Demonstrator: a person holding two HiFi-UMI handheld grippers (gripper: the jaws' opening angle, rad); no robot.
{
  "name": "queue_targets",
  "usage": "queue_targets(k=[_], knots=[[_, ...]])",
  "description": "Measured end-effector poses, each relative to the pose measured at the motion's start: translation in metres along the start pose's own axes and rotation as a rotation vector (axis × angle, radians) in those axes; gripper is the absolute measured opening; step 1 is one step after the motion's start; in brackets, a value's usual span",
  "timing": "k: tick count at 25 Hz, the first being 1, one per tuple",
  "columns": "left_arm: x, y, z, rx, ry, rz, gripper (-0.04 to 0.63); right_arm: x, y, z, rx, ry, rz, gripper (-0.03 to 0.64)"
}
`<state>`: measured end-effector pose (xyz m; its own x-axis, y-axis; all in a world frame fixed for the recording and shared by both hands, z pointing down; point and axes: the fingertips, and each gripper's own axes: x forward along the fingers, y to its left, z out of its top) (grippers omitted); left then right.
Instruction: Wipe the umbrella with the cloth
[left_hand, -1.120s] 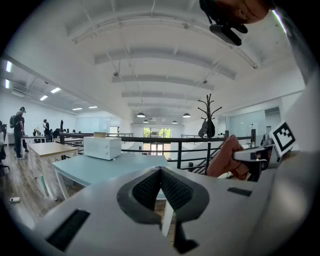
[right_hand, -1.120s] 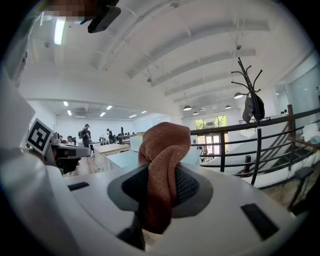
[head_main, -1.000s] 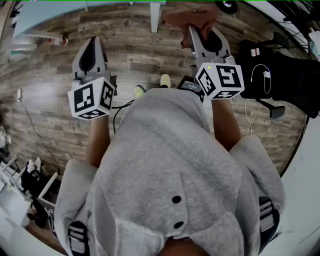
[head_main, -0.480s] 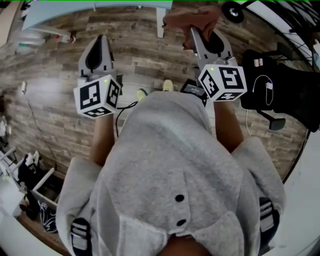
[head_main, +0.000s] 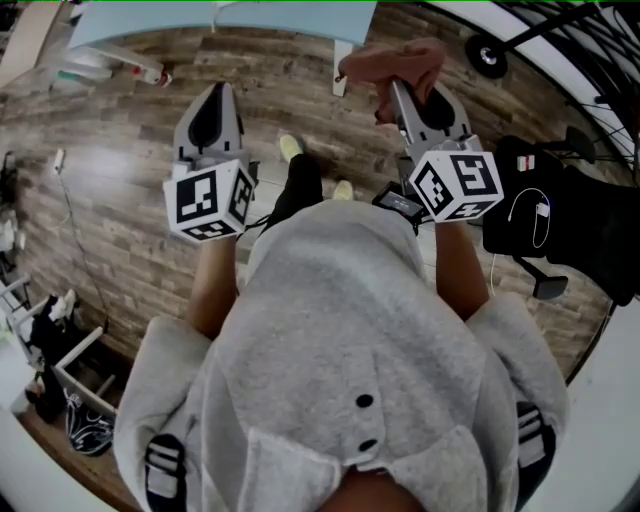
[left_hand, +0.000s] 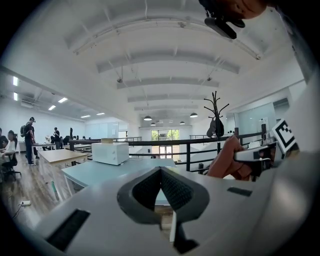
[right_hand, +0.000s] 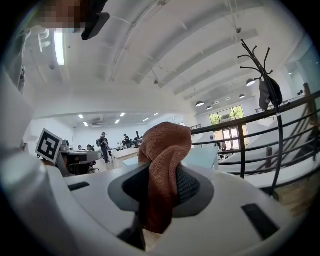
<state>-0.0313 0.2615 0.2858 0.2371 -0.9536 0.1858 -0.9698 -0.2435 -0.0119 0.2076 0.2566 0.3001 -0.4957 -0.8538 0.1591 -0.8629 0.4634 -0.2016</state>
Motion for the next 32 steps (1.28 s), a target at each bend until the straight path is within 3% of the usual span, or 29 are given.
queue_targets(k=[11,23,32], knots=[[0.087,0.028,-0.003,0.013,0.006,-0.052,0.015,0.081,-0.032,0.013,-0.023,0.018,-0.066,0.103],[0.2,0.108,-0.004,0.024,0.072,-0.099,0.015,0.214,-0.049,0.032,-0.035,0.078,-0.117,0.107],[0.26,0.156,-0.025,0.071,0.152,-0.209,0.017,0.283,-0.043,0.031,-0.064,0.13,-0.17,0.107]])
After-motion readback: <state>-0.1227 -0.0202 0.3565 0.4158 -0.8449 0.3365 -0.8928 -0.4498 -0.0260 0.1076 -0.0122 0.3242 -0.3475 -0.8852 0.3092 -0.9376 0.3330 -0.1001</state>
